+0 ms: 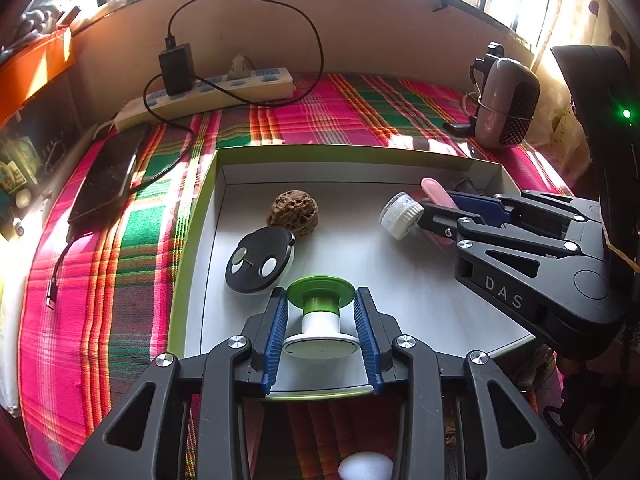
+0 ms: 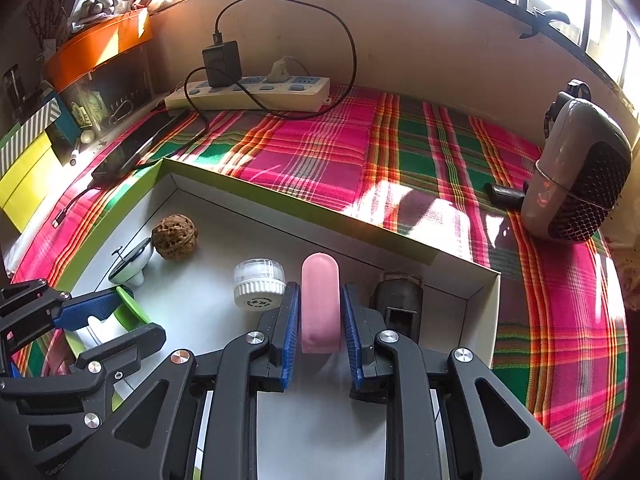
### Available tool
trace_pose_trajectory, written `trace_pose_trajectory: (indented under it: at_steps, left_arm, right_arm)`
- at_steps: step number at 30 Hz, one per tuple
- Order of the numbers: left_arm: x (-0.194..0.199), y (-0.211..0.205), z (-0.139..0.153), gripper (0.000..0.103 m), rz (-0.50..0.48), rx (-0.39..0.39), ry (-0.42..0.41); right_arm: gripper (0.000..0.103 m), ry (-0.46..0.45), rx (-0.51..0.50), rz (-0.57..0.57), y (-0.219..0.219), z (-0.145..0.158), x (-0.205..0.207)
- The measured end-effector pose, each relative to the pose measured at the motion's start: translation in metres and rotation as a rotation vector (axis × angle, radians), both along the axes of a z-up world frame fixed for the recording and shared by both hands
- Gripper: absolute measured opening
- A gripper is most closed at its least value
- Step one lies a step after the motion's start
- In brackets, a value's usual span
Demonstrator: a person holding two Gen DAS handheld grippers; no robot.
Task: Organize objects
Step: 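Lower the pink cylinder into the box and open the right tool, then open the left tool to drop the spool in the box while the right tool withdraws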
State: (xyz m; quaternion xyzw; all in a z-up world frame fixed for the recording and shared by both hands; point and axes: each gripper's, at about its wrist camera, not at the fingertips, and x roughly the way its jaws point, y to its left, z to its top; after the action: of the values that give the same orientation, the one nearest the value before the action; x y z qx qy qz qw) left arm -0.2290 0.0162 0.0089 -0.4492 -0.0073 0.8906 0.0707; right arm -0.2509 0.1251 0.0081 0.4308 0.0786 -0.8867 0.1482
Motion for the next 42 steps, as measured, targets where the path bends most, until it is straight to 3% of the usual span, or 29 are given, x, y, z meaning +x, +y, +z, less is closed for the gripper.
trace_pose_trajectory:
  at_steps: [12, 42]
  left_arm:
    - [0.001, -0.002, 0.001, 0.032, 0.004, 0.012, -0.001]
    - [0.04, -0.017, 0.027, 0.033, 0.022, 0.077, 0.069]
  right_arm:
    - [0.034, 0.018, 0.01, -0.01, -0.001, 0.004, 0.005]
    - [0.035, 0.102, -0.01, -0.054, 0.009, 0.036, 0.058]
